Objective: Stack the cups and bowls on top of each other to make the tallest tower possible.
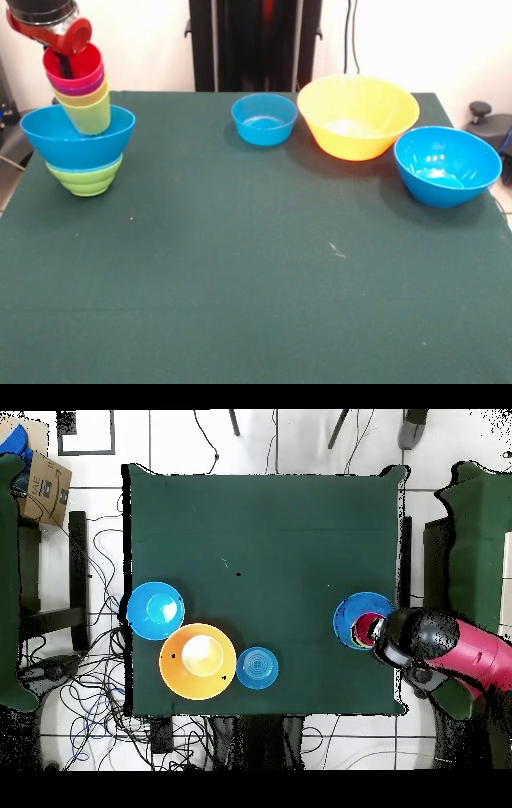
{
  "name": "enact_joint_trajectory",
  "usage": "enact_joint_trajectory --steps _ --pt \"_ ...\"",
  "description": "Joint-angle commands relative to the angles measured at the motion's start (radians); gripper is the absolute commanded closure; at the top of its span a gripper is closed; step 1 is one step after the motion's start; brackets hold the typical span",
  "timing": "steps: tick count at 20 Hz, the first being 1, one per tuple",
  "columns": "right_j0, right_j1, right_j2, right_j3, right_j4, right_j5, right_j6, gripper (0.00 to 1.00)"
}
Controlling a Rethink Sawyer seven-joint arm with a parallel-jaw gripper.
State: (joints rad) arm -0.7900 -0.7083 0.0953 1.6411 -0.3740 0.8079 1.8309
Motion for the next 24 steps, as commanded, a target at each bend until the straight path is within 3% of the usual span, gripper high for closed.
enact_joint_trajectory --steps 1,16,24 --pt "0.005 0.047 0.114 -0.033 -0.091 -0.083 -0.167 1.00" --pt "0.017 0.053 0.121 -0.060 -0.102 -0.087 -0.114 1.00" --pt "0.036 0.048 0.131 -0.119 -0.078 -0.005 -0.112 1.00"
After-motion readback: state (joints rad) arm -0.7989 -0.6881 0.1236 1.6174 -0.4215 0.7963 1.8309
